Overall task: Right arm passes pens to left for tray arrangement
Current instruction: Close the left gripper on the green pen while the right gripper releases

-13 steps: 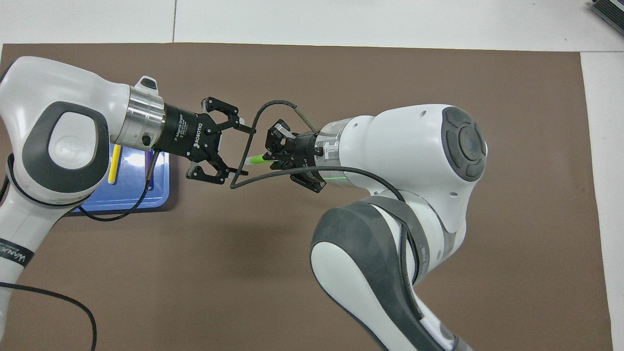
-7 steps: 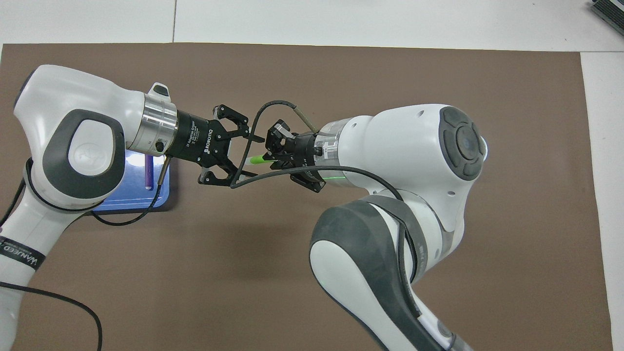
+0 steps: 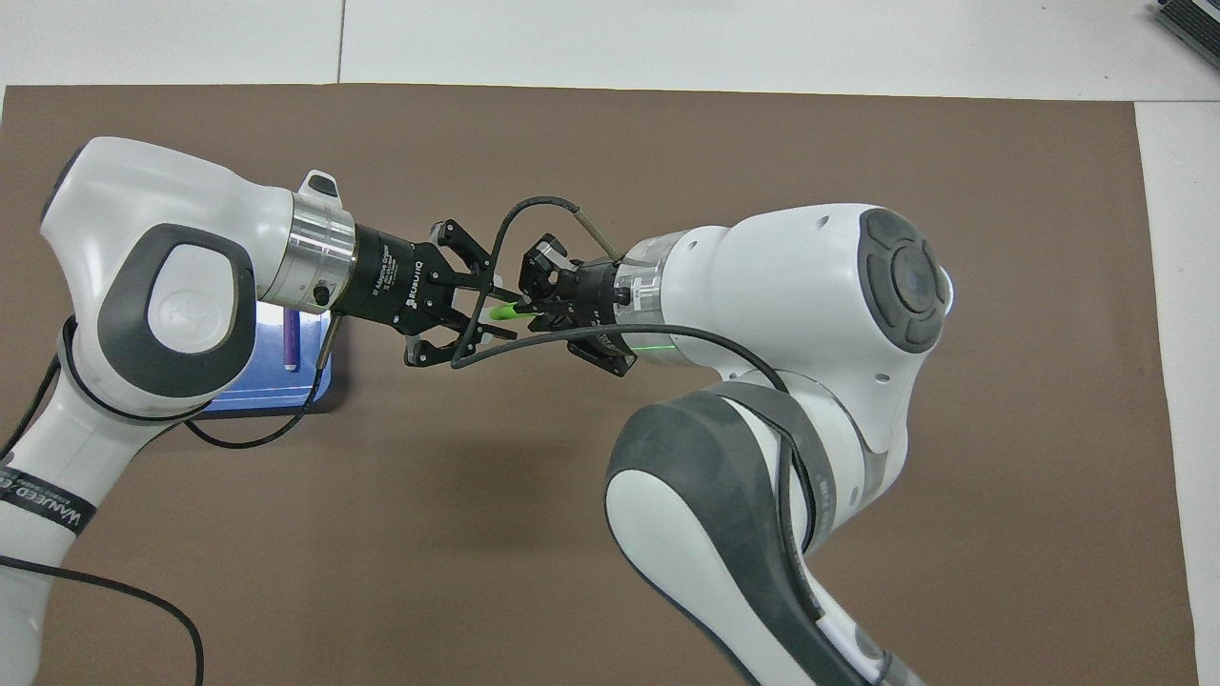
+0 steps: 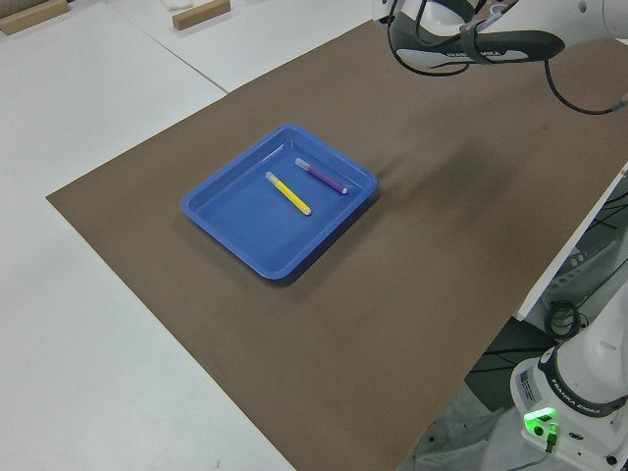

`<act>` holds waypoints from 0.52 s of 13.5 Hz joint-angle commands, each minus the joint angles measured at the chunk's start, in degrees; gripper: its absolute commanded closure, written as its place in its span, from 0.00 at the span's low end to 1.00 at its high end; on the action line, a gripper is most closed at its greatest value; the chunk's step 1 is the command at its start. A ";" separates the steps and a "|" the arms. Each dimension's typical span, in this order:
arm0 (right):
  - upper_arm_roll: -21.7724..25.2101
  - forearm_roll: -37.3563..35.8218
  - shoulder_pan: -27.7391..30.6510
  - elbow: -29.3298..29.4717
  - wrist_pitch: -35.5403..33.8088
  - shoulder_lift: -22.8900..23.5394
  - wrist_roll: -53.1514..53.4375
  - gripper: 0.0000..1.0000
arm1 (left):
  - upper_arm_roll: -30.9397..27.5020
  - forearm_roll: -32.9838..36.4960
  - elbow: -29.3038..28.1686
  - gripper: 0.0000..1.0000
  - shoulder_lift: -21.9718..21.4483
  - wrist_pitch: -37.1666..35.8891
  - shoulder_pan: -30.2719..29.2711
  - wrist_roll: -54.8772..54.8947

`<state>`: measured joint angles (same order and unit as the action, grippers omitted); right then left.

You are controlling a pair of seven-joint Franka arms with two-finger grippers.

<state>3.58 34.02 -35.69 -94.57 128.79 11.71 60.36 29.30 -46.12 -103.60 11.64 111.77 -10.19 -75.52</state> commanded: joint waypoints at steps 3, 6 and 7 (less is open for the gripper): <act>0.11 1.05 -0.35 -0.35 1.38 0.06 0.46 0.99 | -0.39 -0.19 -3.36 1.00 -2.58 3.80 1.05 -0.50; 0.11 1.04 -0.35 -0.26 1.38 0.06 0.46 0.99 | -0.39 -0.19 -2.84 1.00 -2.50 3.11 0.87 -0.33; 0.11 1.04 -0.35 -0.26 1.38 0.06 0.46 0.98 | -0.39 -0.19 -2.75 1.00 -2.50 3.01 0.78 -0.42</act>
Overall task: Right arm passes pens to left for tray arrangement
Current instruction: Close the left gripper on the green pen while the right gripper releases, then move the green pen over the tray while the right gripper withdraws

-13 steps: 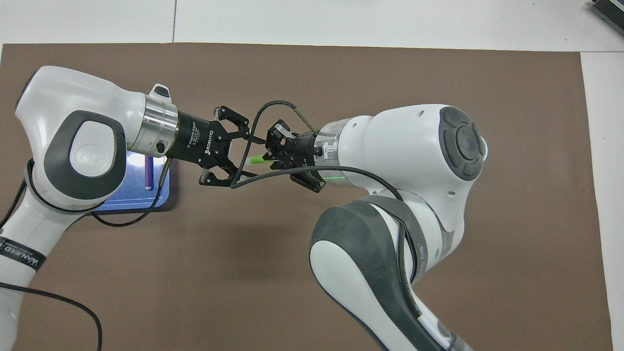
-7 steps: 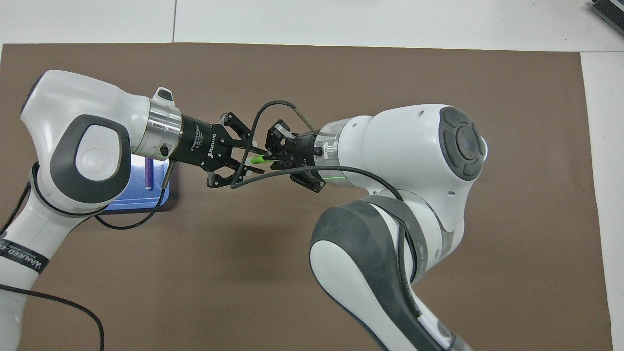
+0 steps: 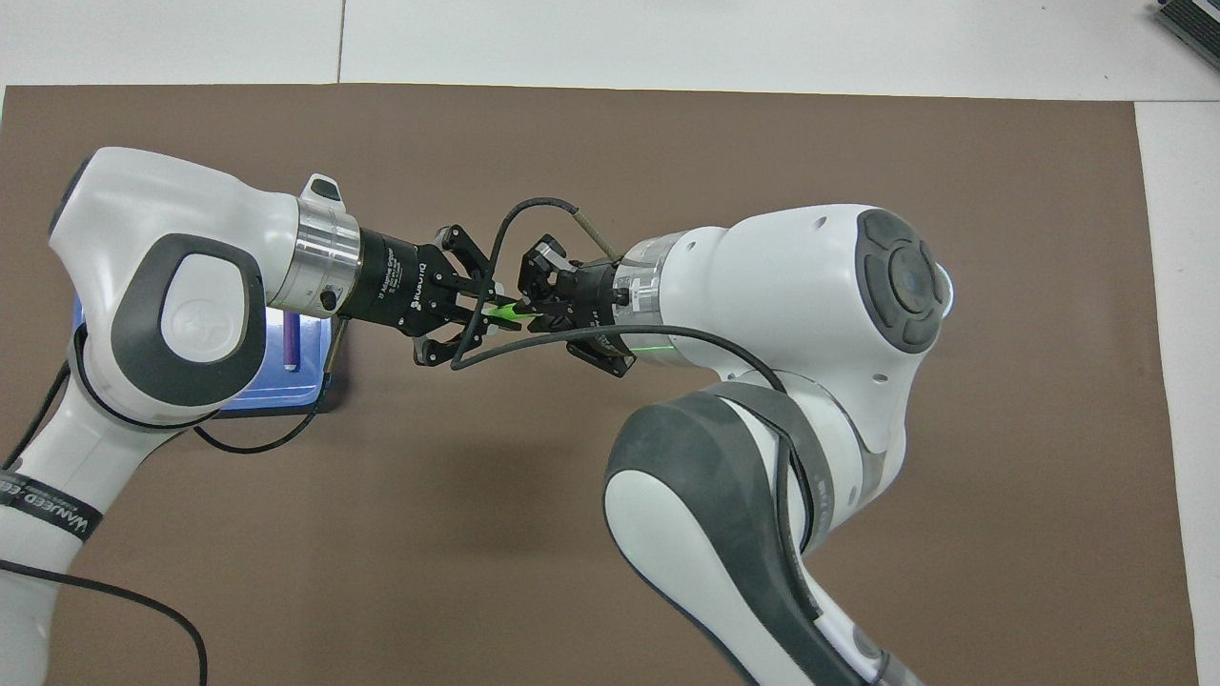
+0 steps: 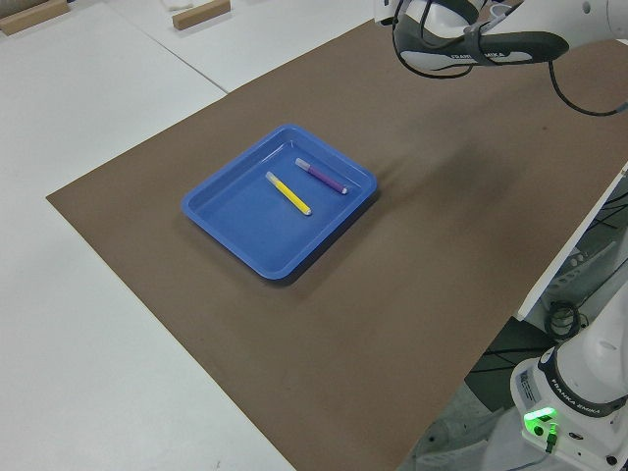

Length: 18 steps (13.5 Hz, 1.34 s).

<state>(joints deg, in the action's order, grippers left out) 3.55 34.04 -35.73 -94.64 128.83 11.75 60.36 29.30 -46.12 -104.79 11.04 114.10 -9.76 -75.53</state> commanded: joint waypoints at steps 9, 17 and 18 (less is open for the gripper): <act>0.93 -3.26 1.62 0.77 -2.34 -0.85 -1.29 0.00 | -0.73 9.46 -1.29 1.00 -1.81 0.16 -0.26 8.80; 1.02 -14.50 18.13 0.77 -25.00 -9.37 -36.68 0.00 | -0.99 25.88 -4.46 1.00 -2.78 0.51 -3.24 43.15; 1.02 -17.40 19.37 0.77 -27.29 -10.25 -40.29 0.00 | -0.91 28.69 -4.46 1.00 -2.78 0.78 -3.60 46.15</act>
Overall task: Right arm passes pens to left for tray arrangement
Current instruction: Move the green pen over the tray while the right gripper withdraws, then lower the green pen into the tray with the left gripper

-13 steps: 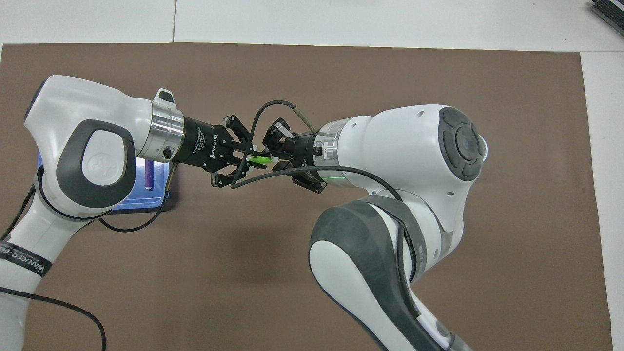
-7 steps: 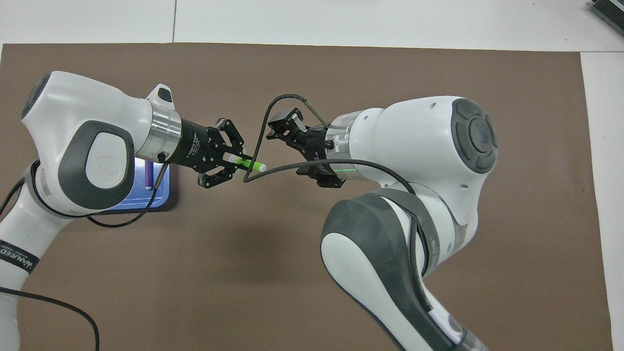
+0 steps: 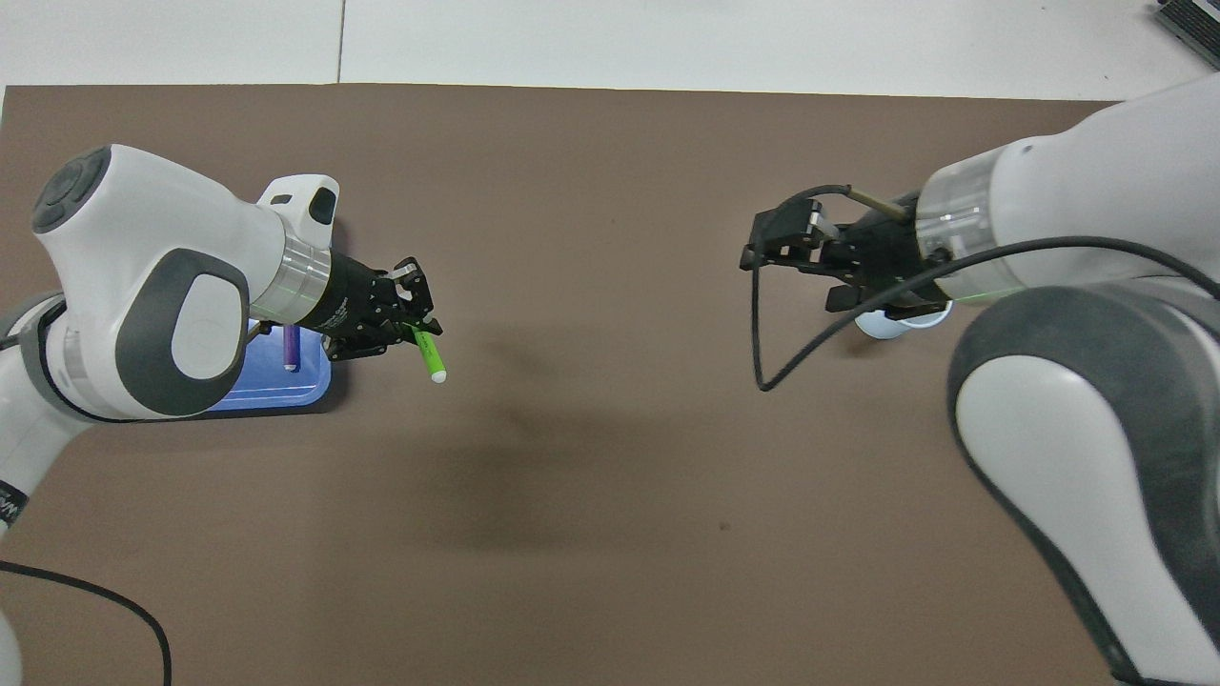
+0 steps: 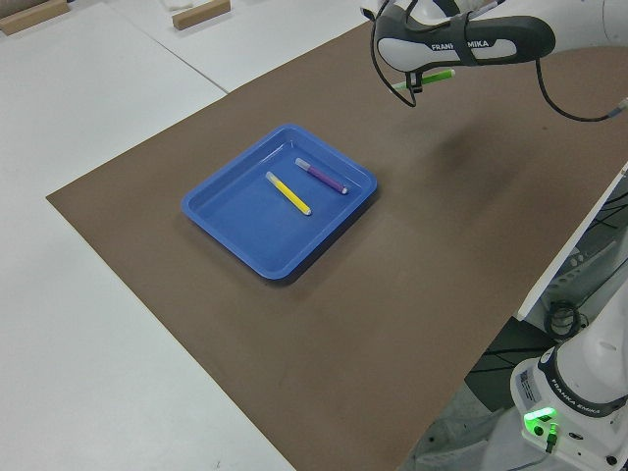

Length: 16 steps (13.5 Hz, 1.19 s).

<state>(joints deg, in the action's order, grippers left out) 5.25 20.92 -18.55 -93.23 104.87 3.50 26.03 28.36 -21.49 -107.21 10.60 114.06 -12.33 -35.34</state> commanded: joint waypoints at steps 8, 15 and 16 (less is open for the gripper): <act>-0.68 -19.33 15.02 -0.72 -13.47 -6.31 -25.94 0.00 | -0.06 15.69 -8.81 1.00 -2.34 17.41 -5.24 25.56; -0.94 -19.17 16.71 -3.01 -16.81 -7.98 -28.57 0.00 | -0.59 18.68 -8.98 1.00 -0.85 20.06 -14.55 32.88; -0.94 -19.17 17.05 -2.66 -16.81 -7.80 -29.54 0.00 | -0.59 18.68 -9.51 1.00 -0.58 20.14 -15.87 32.88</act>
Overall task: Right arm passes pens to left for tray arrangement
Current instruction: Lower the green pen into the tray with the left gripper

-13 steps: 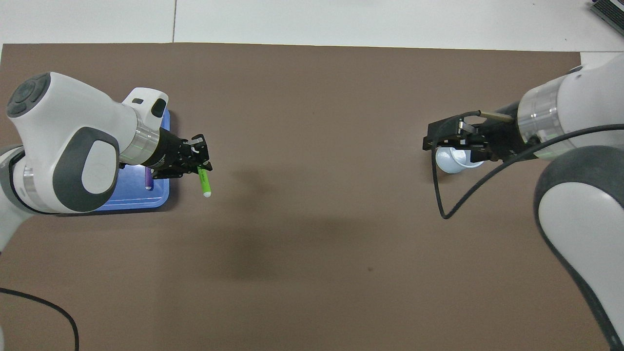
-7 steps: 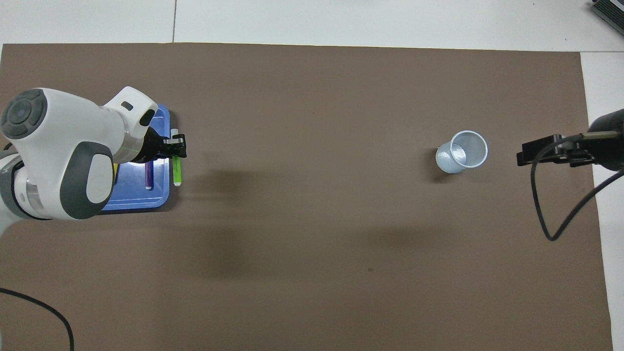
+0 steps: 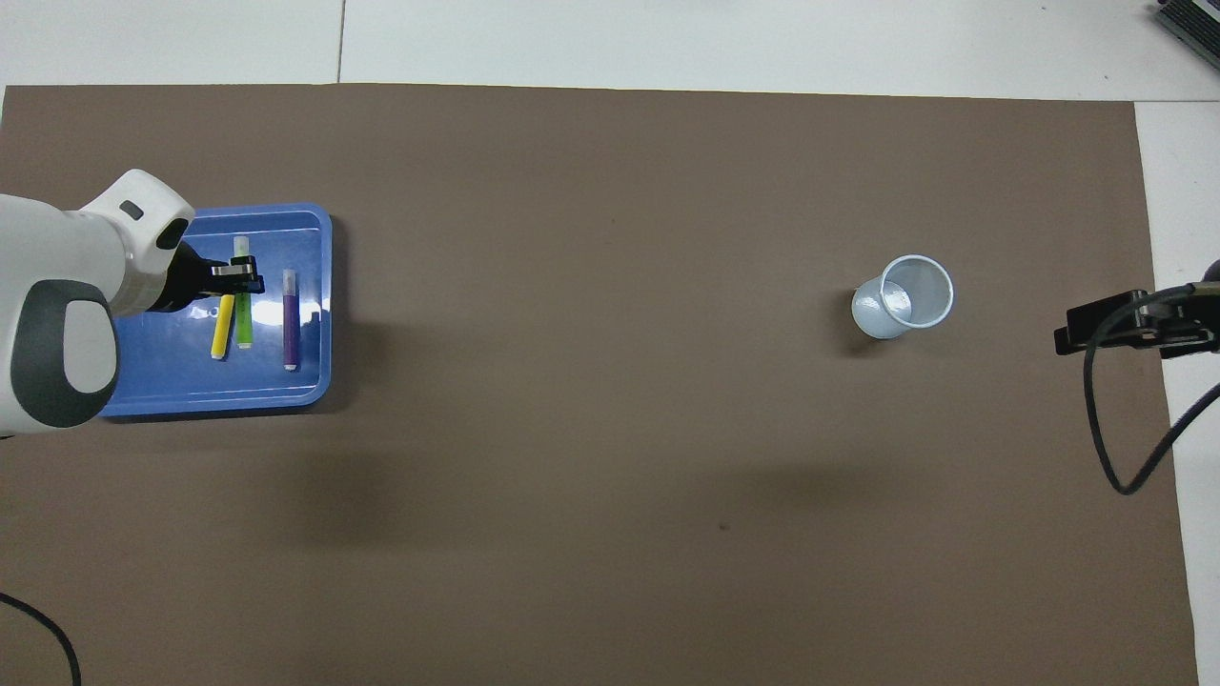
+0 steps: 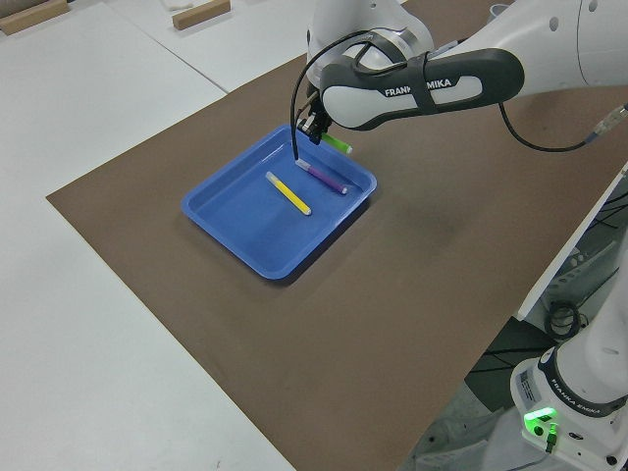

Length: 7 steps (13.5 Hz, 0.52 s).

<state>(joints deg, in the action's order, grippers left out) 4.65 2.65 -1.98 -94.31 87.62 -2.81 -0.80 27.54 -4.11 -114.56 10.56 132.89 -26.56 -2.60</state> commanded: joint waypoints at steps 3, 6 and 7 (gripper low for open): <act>-0.52 -0.81 0.05 -1.57 0.88 -1.50 -2.28 0.00 | 0.14 5.66 -1.99 1.00 1.74 6.57 -5.51 4.69; -0.78 -0.81 -0.05 -1.57 3.61 -1.23 -2.45 0.00 | -0.90 9.64 -1.46 1.00 4.38 10.10 -7.37 5.33; -0.78 -0.81 0.04 -1.66 3.26 -1.32 -2.54 0.00 | -1.52 9.82 -0.94 1.00 5.17 10.28 -7.28 5.33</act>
<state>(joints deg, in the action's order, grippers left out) 4.03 2.65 -2.14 -94.42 90.01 -2.94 -2.01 26.73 3.91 -115.87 14.24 141.18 -33.59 2.10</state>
